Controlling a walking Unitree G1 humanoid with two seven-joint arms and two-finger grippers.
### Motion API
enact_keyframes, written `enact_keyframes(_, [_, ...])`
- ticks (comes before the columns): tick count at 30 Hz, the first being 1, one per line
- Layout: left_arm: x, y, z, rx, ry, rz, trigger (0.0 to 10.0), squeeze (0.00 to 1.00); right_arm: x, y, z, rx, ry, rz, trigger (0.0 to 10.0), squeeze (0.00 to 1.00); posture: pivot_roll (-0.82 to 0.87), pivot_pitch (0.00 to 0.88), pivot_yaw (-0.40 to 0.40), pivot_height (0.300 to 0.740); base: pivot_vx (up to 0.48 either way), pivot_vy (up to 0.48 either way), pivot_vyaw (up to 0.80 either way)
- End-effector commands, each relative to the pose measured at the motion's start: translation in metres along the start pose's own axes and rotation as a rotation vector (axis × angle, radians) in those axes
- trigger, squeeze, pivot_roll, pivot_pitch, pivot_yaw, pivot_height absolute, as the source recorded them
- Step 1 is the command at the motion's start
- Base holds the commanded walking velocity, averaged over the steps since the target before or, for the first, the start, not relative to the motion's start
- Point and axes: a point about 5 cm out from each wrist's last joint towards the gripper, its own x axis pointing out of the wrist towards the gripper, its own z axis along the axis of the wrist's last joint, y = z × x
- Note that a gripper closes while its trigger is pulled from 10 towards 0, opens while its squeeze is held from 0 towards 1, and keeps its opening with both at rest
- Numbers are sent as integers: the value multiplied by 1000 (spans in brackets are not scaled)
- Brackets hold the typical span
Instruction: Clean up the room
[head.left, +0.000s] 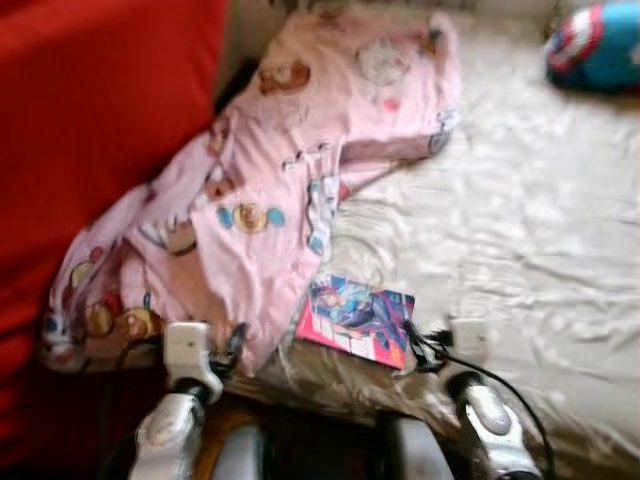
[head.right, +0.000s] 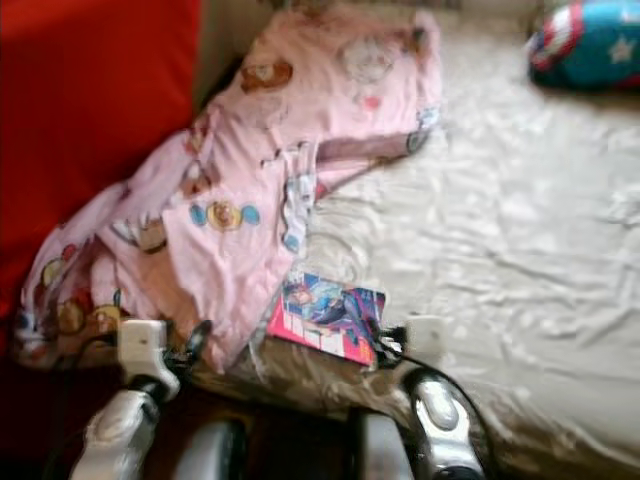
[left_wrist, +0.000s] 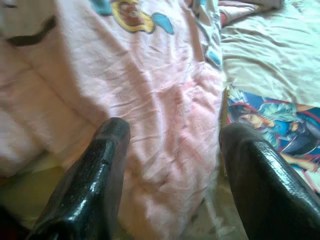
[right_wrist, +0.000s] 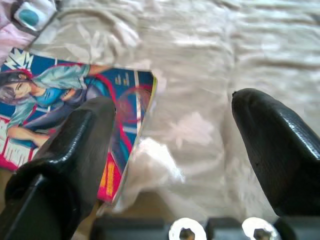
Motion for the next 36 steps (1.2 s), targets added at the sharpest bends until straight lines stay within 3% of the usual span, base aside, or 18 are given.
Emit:
enact_keyframes(1, [-9,9,-9,2,42,29,10000,0,-2,4,-12,63,64,-13,10000,0,5,196,-7,613,0,0,0])
enact_keyframes(2, [-10,8,-9,2,43,28,10000,0,-1,3,-12,78,73,-18,10000,0,8,199,-6,613,0,0,0])
enact_keyframes(3, [-10,8,-9,3,44,28,10000,0,-1,3,-13,89,79,-19,10000,247,8,203,-4,613,0,0,0])
enact_keyframes(4, [-10,8,-9,4,46,26,10000,0,0,4,-14,121,103,-14,10000,1000,9,208,-2,613,0,0,0])
enact_keyframes(10, [-15,7,-10,11,57,11,10000,0,5,0,-14,158,151,-65,10000,1000,25,240,15,613,0,0,0])
enact_keyframes(11, [-16,7,-11,14,61,8,10000,0,7,-1,-13,169,158,-80,10000,800,28,243,17,613,0,0,0])
enact_keyframes(12, [-16,7,-11,14,61,8,10000,0,7,-1,-13,169,158,-80,10000,800,28,243,17,613,0,0,0])
enact_keyframes(13, [-19,7,-11,18,64,5,10000,0,10,-2,-10,189,163,-101,10000,0,44,259,26,613,0,0,0])
enact_keyframes(22, [-29,11,-6,39,72,2,10000,0,23,4,5,208,173,-112,10000,0,103,310,51,613,0,0,0])
enact_keyframes(36, [-51,16,-4,60,109,14,10000,0,31,-7,22,236,137,-184,10000,0,137,358,68,613,0,0,0])
